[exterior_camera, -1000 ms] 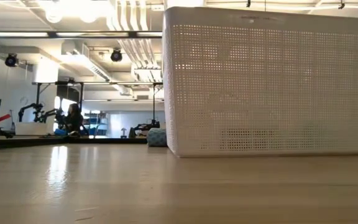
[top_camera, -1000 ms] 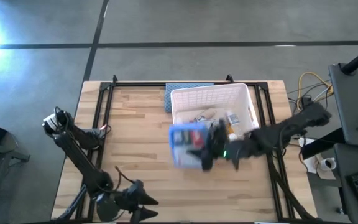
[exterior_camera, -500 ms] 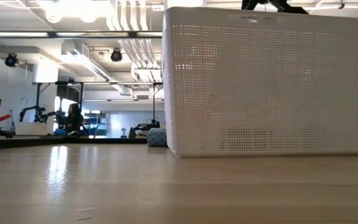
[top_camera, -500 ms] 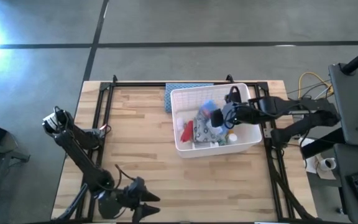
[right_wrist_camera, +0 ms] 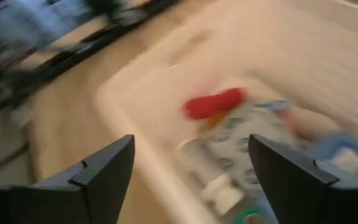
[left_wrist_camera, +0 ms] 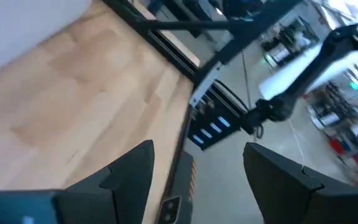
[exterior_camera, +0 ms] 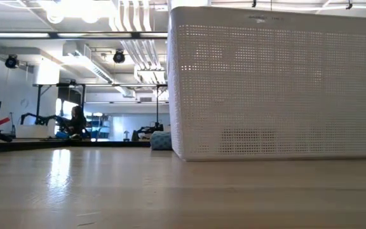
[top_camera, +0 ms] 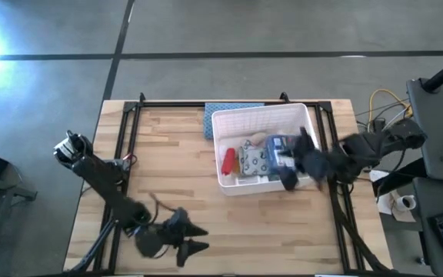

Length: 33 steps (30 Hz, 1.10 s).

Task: Pick & place medical supplies in basket/bin
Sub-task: Move the white bin to the center of the table

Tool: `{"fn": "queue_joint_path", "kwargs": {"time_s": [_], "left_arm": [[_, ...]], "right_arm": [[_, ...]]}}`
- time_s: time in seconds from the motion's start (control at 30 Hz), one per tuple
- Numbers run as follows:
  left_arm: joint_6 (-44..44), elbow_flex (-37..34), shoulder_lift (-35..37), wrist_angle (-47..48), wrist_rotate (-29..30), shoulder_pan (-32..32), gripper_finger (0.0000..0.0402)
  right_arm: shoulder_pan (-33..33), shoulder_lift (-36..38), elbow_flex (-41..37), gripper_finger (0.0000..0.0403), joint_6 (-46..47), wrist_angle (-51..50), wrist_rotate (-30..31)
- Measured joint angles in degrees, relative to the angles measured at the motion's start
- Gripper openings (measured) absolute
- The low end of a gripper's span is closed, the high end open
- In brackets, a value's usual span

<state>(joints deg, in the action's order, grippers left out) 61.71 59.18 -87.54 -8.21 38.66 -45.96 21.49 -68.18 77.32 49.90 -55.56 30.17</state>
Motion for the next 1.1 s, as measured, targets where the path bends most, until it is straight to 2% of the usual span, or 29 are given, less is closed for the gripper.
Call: {"fn": "queue_joint_path", "kwargs": {"time_s": [0.13,0.2,0.37,0.47,0.5,0.57,0.67,0.77,0.93,1.1], "left_arm": [[-7.1,0.0,0.3,-6.4,-16.4,6.9,0.0228],[-10.9,0.0,0.0,-10.6,-22.5,10.6,0.0228],[-16.4,0.1,0.9,-12.1,-26.1,16.6,0.0228],[-18.9,0.1,2.8,-12.4,-26.3,18.3,0.0228],[-19.7,0.1,3.5,-12.5,-26.6,18.8,0.0228],[-20.9,-0.4,5.5,-12.2,-28.0,19.7,0.0228],[-22.4,-1.3,8.6,-12.1,-30.6,21.0,0.0228],[-24.8,-2.5,11.8,-11.3,-31.7,22.2,0.0228],[-26.7,-7.2,17.8,-9.6,-36.7,26.0,0.0228],[-26.7,-15.9,26.9,-9.5,-45.6,34.0,0.0228]], "right_arm": [[8.9,1.2,0.0,0.0298,-3.4,1.0,0.6],[11.3,1.9,0.0,0.0296,-3.5,-0.4,1.1],[13.8,3.2,-0.1,0.0293,4.2,-0.5,1.1],[15.6,2.9,-1.0,0.0297,-3.7,8.6,0.8],[15.9,2.7,-1.8,0.0298,-7.5,13.5,-0.9],[15.9,2.1,-4.0,0.0301,-15.7,25.4,-9.5],[13.0,-0.1,-9.6,0.0304,-23.2,46.6,-24.5],[8.7,-3.0,-16.2,0.0304,-22.5,61.7,-31.8],[-0.2,-3.7,-24.0,0.0298,-17.9,68.0,-34.7],[-7.3,3.2,-27.0,0.0299,-20.8,67.9,-38.1]]}}
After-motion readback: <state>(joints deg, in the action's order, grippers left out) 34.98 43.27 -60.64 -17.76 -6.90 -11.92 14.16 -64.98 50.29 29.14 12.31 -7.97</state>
